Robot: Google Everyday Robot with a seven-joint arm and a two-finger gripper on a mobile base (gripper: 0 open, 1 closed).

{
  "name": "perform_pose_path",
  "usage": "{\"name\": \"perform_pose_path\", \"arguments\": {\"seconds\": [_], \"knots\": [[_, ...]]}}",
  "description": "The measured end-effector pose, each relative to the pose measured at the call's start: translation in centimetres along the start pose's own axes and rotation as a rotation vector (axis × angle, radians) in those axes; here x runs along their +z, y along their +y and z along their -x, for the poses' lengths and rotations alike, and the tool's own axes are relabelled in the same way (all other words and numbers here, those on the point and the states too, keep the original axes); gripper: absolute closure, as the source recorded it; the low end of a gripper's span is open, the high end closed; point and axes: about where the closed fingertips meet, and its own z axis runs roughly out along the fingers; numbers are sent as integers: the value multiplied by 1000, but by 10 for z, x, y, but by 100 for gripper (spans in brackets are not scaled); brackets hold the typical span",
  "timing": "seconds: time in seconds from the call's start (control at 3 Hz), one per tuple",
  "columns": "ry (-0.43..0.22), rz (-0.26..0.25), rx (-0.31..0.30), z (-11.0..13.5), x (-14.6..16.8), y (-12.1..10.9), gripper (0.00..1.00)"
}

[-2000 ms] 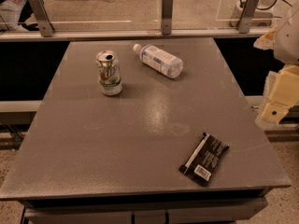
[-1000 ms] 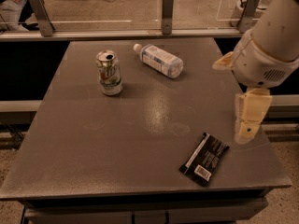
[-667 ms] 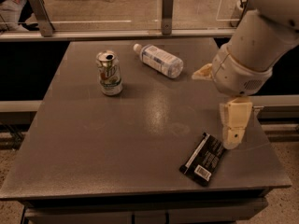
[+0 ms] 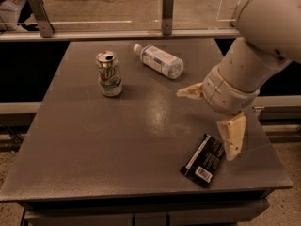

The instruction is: Move rxbar chocolate near 7up can

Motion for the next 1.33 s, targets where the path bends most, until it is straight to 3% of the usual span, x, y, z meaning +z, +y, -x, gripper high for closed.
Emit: {"name": "perform_pose_path", "arguments": {"seconds": [0.33, 0.67, 1.33], "knots": [[-20, -15, -130, -7, 5, 9, 0], [3, 1, -224, -9, 11, 17, 0], [14, 2, -269, -2, 12, 16, 0]]}}
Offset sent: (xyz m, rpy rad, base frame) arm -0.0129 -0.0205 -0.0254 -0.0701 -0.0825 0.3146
